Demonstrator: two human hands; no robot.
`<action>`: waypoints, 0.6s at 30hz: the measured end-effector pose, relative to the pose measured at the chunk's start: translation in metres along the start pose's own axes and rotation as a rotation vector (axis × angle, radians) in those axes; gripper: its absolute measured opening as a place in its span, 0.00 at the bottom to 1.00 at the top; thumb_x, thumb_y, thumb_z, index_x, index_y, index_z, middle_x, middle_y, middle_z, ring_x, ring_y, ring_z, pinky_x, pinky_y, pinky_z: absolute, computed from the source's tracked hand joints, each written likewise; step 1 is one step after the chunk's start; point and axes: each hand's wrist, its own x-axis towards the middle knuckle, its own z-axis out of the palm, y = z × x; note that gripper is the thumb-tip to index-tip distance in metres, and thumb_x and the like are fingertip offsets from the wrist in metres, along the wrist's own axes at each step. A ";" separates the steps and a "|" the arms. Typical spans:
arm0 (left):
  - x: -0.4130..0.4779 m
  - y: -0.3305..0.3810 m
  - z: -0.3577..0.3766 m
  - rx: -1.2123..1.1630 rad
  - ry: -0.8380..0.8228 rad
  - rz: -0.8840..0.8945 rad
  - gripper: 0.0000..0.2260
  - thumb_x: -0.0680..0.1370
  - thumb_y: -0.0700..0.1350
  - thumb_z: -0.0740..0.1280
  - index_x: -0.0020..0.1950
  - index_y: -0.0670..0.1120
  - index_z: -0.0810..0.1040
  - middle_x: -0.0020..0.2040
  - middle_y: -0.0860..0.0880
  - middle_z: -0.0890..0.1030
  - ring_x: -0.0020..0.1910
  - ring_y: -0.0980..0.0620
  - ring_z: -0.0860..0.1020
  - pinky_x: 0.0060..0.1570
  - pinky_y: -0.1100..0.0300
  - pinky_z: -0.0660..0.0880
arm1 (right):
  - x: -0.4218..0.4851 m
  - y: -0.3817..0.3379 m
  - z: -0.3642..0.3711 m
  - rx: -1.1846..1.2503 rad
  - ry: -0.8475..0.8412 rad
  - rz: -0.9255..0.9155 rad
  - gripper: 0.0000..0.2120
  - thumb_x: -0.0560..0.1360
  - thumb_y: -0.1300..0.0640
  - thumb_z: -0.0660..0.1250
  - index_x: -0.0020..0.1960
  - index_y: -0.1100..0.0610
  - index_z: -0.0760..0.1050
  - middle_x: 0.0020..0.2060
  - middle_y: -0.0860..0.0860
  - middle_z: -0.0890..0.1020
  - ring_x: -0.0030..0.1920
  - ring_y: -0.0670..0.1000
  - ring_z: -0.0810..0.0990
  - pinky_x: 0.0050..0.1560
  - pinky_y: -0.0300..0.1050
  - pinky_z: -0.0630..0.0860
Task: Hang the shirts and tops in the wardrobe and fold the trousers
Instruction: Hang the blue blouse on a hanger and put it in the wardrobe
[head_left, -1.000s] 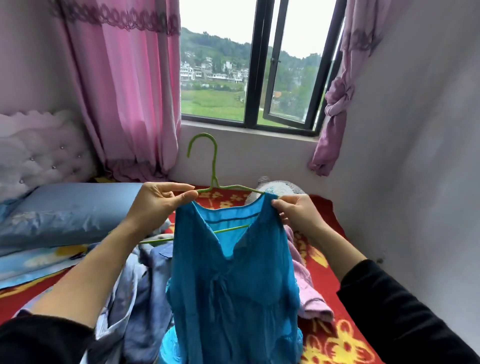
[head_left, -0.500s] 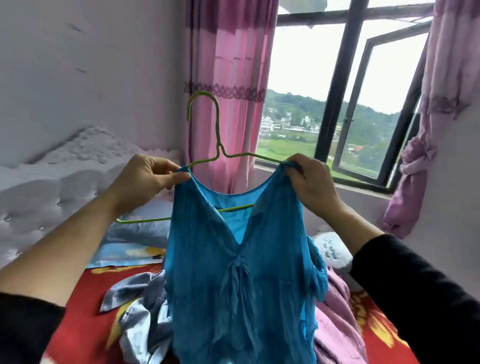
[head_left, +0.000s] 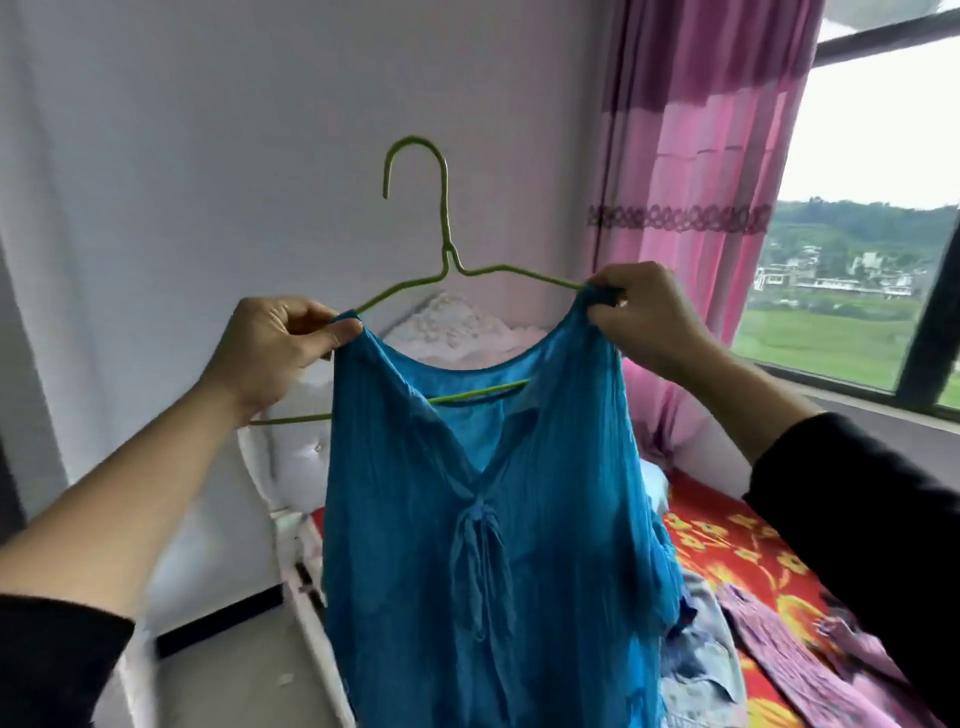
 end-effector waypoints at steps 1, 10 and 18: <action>-0.004 -0.005 -0.021 0.004 0.007 -0.015 0.04 0.73 0.42 0.72 0.39 0.51 0.82 0.31 0.58 0.82 0.30 0.61 0.78 0.35 0.72 0.74 | 0.005 -0.019 0.015 0.010 -0.039 -0.028 0.11 0.64 0.57 0.62 0.43 0.49 0.79 0.34 0.47 0.79 0.40 0.54 0.77 0.41 0.45 0.73; -0.019 -0.062 -0.197 0.230 0.010 -0.127 0.01 0.74 0.42 0.71 0.43 0.46 0.82 0.34 0.53 0.83 0.34 0.61 0.79 0.36 0.71 0.74 | 0.050 -0.237 0.172 0.231 -0.456 -0.228 0.11 0.75 0.46 0.68 0.43 0.54 0.81 0.30 0.48 0.77 0.30 0.46 0.72 0.30 0.39 0.67; -0.019 -0.116 -0.336 0.675 0.154 -0.207 0.05 0.77 0.50 0.67 0.47 0.53 0.83 0.42 0.56 0.82 0.45 0.55 0.78 0.45 0.56 0.75 | 0.067 -0.342 0.274 0.322 -0.589 -0.219 0.16 0.78 0.48 0.65 0.36 0.58 0.77 0.24 0.51 0.75 0.20 0.44 0.69 0.21 0.37 0.68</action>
